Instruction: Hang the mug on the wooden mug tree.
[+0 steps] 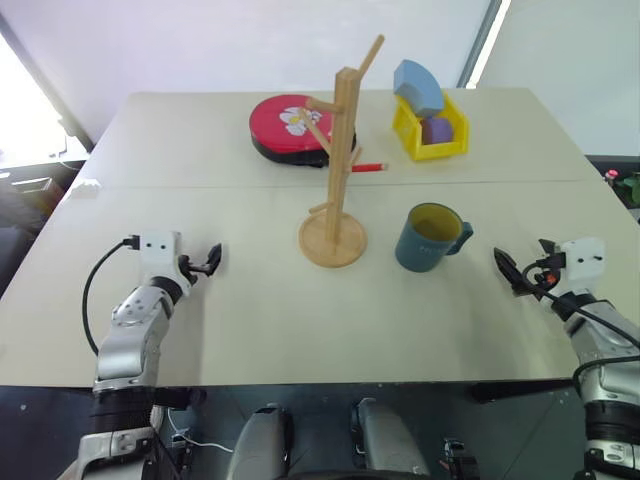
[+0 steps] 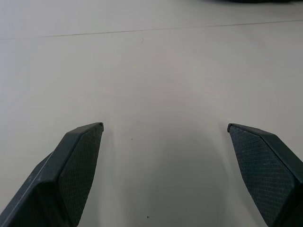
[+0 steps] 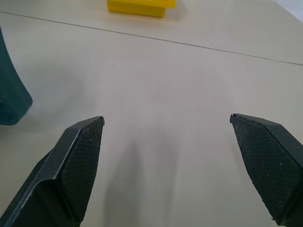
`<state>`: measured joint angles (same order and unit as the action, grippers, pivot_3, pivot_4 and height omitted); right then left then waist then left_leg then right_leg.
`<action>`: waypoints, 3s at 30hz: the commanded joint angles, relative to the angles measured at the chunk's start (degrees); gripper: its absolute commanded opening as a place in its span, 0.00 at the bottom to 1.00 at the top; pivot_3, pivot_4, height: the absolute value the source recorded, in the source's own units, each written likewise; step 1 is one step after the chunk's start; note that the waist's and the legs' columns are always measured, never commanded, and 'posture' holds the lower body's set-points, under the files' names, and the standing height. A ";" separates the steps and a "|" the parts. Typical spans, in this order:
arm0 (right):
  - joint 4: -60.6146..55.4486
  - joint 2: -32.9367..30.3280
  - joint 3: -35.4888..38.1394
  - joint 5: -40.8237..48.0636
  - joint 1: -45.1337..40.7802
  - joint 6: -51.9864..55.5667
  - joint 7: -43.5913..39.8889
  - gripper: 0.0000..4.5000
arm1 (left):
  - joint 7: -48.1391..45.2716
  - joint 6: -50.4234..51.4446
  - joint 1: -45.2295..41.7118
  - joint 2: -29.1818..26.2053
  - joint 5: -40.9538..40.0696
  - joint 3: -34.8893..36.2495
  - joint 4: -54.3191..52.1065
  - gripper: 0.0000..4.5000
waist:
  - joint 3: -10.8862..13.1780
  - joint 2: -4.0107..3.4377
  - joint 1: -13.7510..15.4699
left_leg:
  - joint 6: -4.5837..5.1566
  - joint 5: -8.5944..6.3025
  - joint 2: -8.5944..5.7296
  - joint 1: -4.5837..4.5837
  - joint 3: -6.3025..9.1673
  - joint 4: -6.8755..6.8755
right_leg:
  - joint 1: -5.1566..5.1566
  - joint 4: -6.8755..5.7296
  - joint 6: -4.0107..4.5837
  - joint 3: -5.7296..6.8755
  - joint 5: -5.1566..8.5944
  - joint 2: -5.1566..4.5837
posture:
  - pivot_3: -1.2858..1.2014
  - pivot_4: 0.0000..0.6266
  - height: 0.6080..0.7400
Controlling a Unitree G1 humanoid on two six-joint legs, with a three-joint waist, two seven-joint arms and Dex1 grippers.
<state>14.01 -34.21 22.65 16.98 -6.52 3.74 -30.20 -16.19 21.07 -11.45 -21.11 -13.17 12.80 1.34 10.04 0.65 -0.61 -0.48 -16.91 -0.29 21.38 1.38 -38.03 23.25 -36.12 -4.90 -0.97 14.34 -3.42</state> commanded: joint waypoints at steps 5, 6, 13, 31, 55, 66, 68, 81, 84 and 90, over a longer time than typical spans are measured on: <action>-4.23 -0.19 -0.09 0.12 1.09 0.40 0.49 0.98 | -0.61 1.19 1.32 -0.67 -1.30 1.18 -3.56 1.00 | 0.00 0.00 0.01 | 0.00 0.00 0.00 0.01 0.00 0.00 | 0.00 0.01 0.00 0.00 0.00 -0.02 | 0.52 0.24 0.96; -4.64 -0.25 0.07 0.34 1.38 0.59 0.48 0.98 | -1.10 1.41 1.65 -0.61 -1.54 0.80 -4.18 1.00 | 0.00 0.00 0.00 | 0.00 0.00 0.00 0.01 -0.01 0.00 | 0.00 0.01 0.00 0.00 0.00 -0.03 | 0.52 0.24 0.96; -9.78 0.34 0.41 2.93 5.26 2.53 -1.07 0.98 | -8.54 1.72 3.37 -1.28 -4.57 -2.61 -9.80 1.00 | 0.00 0.00 0.12 | 0.00 0.00 0.00 0.02 0.00 0.00 | 0.00 0.02 0.02 0.00 0.01 -0.08 | 0.52 0.24 0.96; -12.64 3.01 -2.02 1.89 4.45 -0.12 -1.01 0.98 | -32.49 -0.20 3.17 -4.36 -11.14 -18.83 -19.70 1.00 | -0.02 -0.05 -0.01 | 0.01 0.00 0.00 0.01 -0.02 0.00 | 0.00 0.06 0.27 -0.03 0.15 -0.07 | 0.52 0.24 0.96; -2.47 3.94 -5.46 1.41 -2.79 -5.06 -4.69 0.98 | -30.71 0.37 4.74 -4.53 -11.78 -19.67 -22.72 1.00 | -0.01 -0.06 -0.02 | 0.01 0.01 -0.01 0.00 -0.03 -0.01 | -0.01 0.04 0.19 -0.04 0.11 0.02 | 0.52 0.24 0.96; 2.96 5.15 -7.10 0.80 -7.31 -6.96 -5.02 0.98 | -30.48 1.18 4.13 -4.56 -12.20 -19.44 -23.08 1.00 | -0.01 -0.06 -0.13 | 0.01 0.01 0.01 -0.01 -0.03 -0.01 | -0.01 0.03 0.13 -0.04 0.07 0.07 | 0.52 0.24 0.96; 5.10 5.56 -7.68 0.66 -9.28 -7.30 -5.49 0.98 | -30.22 1.25 4.03 -4.56 -12.24 -19.21 -23.30 1.00 | -0.01 -0.06 -0.22 | 0.01 0.01 0.01 -0.02 -0.05 -0.01 | -0.01 0.03 0.15 -0.06 0.09 0.08 | 0.52 0.24 0.96; 7.51 6.53 -8.33 3.64 -11.93 -5.71 -11.36 0.35 | -29.19 0.88 3.95 -4.57 -12.08 -19.11 -23.30 1.00 | -0.01 -0.06 -0.10 | 0.01 0.01 0.00 0.00 -0.03 -0.02 | -0.01 0.03 0.08 -0.06 0.04 0.04 | 0.52 0.24 0.96; 3.28 7.10 -8.70 5.19 -10.11 -3.89 -12.50 0.01 | -29.12 0.69 4.05 -4.65 -11.96 -19.01 -23.05 1.00 | -0.01 -0.07 -0.05 | 0.01 0.01 0.00 0.00 -0.03 -0.02 | -0.01 0.02 0.08 -0.06 0.04 0.04 | 0.52 0.24 0.96; -5.47 6.52 -10.78 2.78 -7.23 -2.17 -11.02 0.01 | -29.64 0.18 3.53 -5.02 -11.64 -18.89 -21.99 1.00 | 0.00 -0.08 -0.08 | 0.01 0.01 0.00 0.00 -0.02 -0.01 | 0.01 0.02 0.07 -0.05 0.04 0.01 | 0.52 0.24 0.96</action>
<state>13.66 -26.66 12.25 20.40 -13.84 1.93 -41.67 -45.60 22.14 -7.20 -25.78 -24.37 -7.19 -19.40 10.04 0.57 -0.70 -0.47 -16.91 -0.28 21.38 1.37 -38.04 23.26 -36.10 -4.83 -1.02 14.38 -3.42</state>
